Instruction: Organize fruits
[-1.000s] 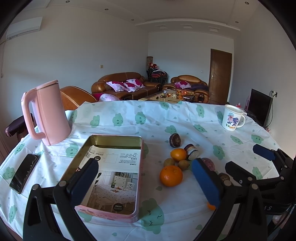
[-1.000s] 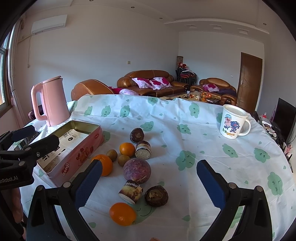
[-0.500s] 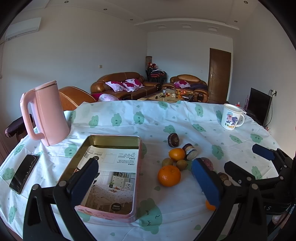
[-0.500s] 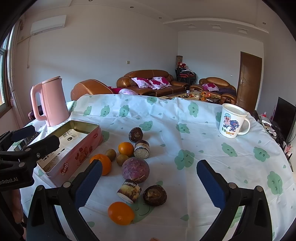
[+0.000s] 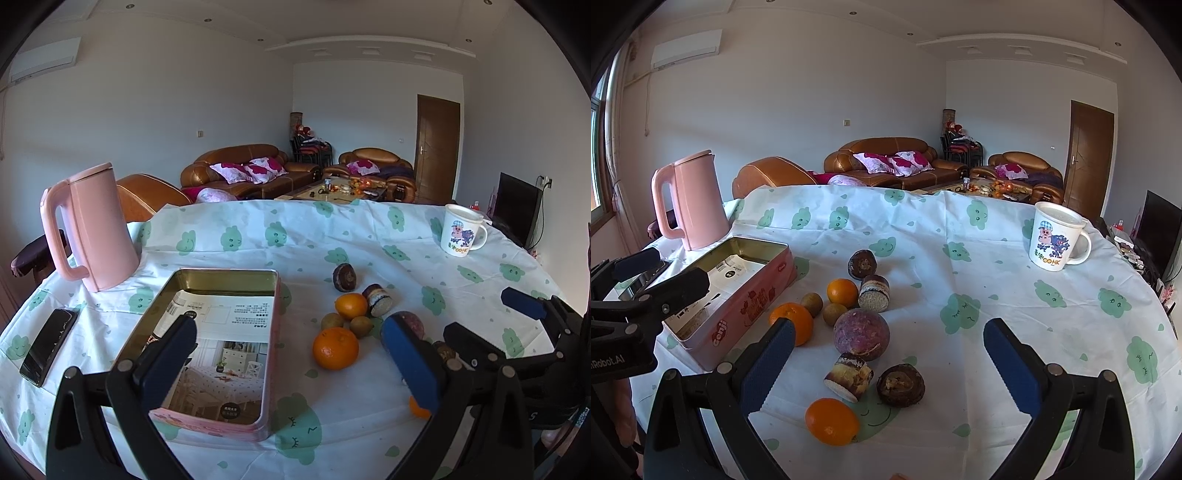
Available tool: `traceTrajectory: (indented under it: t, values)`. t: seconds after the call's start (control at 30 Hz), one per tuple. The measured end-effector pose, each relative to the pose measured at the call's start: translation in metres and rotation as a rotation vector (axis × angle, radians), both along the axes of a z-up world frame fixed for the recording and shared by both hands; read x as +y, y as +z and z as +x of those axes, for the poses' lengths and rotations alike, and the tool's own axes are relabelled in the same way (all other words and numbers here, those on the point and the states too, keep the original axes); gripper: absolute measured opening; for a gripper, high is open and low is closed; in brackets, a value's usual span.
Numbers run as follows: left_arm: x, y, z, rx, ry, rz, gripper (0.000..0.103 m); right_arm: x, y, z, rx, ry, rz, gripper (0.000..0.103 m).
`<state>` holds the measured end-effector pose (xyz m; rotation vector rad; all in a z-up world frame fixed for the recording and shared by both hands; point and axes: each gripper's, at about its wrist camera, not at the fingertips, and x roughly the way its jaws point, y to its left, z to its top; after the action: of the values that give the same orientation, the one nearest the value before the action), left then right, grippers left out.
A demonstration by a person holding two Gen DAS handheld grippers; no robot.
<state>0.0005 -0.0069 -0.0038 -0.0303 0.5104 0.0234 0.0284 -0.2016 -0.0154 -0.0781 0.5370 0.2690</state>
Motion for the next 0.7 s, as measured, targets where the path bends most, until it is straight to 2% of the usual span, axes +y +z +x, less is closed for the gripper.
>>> traceTrajectory:
  t: [0.7]
  values:
    - [-0.0157,-0.0059,0.0006,0.01,-0.016,0.008,0.103,-0.007,-0.0072,0.0012,0.017,-0.013,0.005,0.102]
